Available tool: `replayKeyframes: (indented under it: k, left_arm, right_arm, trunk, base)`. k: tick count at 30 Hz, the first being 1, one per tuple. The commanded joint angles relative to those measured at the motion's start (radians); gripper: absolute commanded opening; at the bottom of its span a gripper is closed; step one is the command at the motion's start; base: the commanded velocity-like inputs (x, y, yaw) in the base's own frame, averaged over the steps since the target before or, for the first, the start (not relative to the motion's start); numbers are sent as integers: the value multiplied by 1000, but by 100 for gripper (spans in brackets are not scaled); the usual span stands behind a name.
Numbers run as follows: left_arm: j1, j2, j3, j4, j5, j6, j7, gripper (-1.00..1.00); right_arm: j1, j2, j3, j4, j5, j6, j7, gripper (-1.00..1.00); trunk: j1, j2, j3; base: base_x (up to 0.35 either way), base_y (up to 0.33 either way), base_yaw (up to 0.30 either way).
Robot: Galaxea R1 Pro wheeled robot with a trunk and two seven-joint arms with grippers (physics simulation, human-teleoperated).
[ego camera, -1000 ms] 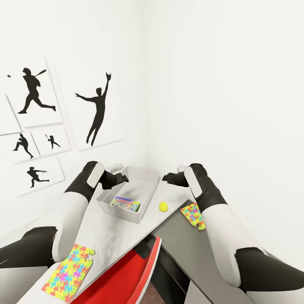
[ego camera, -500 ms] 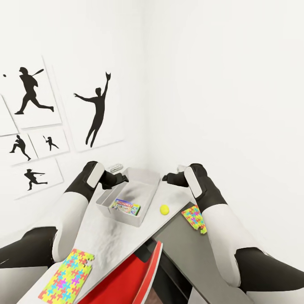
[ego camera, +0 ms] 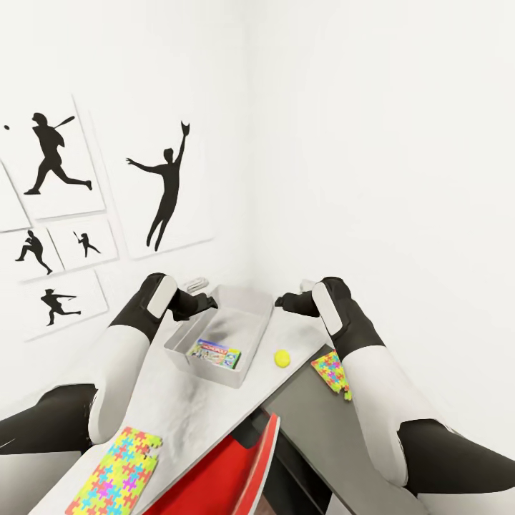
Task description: Put all the toys in the child's room - the three board games (two on the bed and one on the table), the two jigsaw puzzles on the table, and the tennis ball on the table - inside the toy box on the table in the child's room.
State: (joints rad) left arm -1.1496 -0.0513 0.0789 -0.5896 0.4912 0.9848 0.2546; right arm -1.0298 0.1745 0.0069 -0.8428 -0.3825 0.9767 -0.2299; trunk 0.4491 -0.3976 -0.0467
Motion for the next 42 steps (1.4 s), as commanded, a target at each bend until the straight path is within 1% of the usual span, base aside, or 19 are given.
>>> replayKeyframes:
  k: [1,5,13,19,21,25,27,28,29,30,34,42]
  left_arm:
    - [-1,-1,5,-1,10,3,10,100]
    - [-1,-1,5,-1,10,3,10,100]
    - [-1,-1,3,-1,10,3,11,100]
    - [-1,-1,0,0,7,5,24,100]
    - [-1,-2,0,2,7,6,45,100]
    - [-1,-8,0,13,9,6,124,100]
    - [-1,-12,-1,43,10,3,176,100]
    - [-1,-13,-1,62,10,2,190,100]
    - [-1,-13,-1,71,10,0,195,100]
    - [-1,-15,-2,94,10,-13,205,100]
    - [-1,-17,-2,116,11,-42,219,100]
    - [-1,-18,-2,123,11,-57,221,100]
  right_arm:
    - [-1,0,1,-1,-11,2,-10,100]
    - [-1,0,1,-1,-11,3,-11,100]
    - [-1,0,1,-1,-11,3,-11,100]
    - [-1,0,1,2,-12,1,-12,100]
    - [0,0,1,4,-12,-1,-13,100]
    - [0,0,2,7,-12,-6,-14,100]
    - [0,0,4,17,-11,-9,-14,100]
    - [0,0,8,34,-10,-10,-14,100]
    - [0,0,11,44,-10,-11,-15,100]
    - [0,0,21,81,-8,-13,-17,100]
    - [-1,0,37,127,-7,-39,-20,100]
    - [-1,0,42,141,-8,-63,-22,100]
  trunk:
    - [1,-2,-2]
    - [1,-2,-2]
    - [1,-2,-2]
    - [1,-2,-2]
    - [1,-2,-2]
    - [1,-2,-2]
    - [1,-2,-2]
    - [1,-2,-2]
    - [1,-2,-2]
    - [1,-2,-2]
    - [1,-2,-2]
    - [1,-2,-2]
  base:
    - [81,67,24]
    - [44,36,128]
    - [9,7,229]
    - [1,1,63]
    - [0,0,17]
    - [0,0,6]
    - [0,0,2]
    - [0,0,1]
    - [0,0,0]
    - [0,0,0]
    - [0,0,0]
    - [0,0,0]
